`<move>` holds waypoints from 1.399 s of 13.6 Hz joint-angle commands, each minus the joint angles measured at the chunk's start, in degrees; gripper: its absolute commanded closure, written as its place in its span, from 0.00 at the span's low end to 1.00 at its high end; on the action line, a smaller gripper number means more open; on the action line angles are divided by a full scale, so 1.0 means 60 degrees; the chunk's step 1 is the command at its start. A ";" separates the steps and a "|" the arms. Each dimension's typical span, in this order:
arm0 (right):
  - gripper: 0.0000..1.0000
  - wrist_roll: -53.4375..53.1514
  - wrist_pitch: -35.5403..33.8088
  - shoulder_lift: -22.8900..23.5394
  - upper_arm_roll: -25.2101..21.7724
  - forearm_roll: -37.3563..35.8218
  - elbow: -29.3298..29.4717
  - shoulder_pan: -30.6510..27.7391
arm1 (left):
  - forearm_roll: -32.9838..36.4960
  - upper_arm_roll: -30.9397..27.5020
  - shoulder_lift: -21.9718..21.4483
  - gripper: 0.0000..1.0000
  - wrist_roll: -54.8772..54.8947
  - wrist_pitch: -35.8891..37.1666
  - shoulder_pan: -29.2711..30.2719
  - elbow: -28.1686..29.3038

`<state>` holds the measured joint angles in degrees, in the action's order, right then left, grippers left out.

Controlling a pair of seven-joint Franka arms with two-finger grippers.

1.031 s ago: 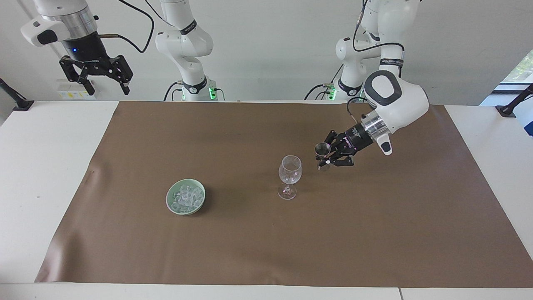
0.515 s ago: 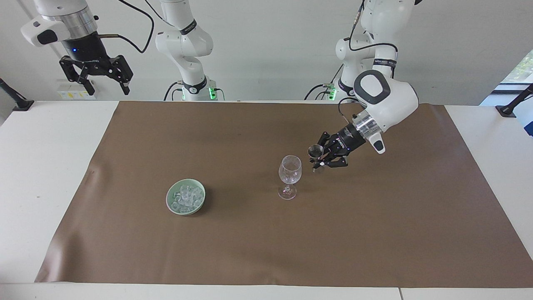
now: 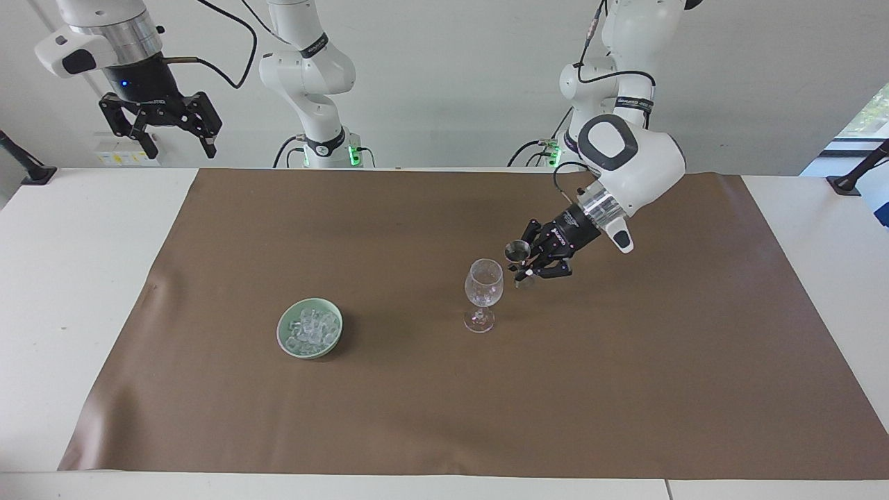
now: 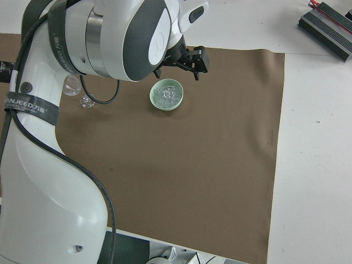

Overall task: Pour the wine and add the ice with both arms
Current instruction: 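Lift the jigger with the left gripper and carry it toward the glass, then tilt the jigger over the clear glass with the left gripper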

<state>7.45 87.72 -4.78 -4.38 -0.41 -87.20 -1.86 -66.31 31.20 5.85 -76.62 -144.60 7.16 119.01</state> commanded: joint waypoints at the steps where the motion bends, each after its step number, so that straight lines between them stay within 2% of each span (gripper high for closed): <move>1: 0.00 0.0150 -0.0075 -0.0082 -0.0032 0.0185 -0.0071 -0.0013 | 0.0197 0.0116 0.0182 1.00 -0.0091 -0.0653 -0.0182 -0.0118; 10: 0.00 0.0150 -0.0075 -0.0082 -0.0032 0.0185 -0.0071 -0.0013 | 0.0797 0.0512 0.0285 1.00 -0.0106 -0.2075 -0.0314 -0.0118; 19: 0.00 0.0150 -0.0075 -0.0082 -0.0032 0.0185 -0.0071 -0.0013 | 0.1735 0.0630 0.0577 1.00 -0.0121 -0.2750 -0.0402 -0.0366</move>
<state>7.45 87.72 -4.78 -4.38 -0.41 -87.20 -1.86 -57.59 35.35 8.09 -76.58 -159.12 5.94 118.23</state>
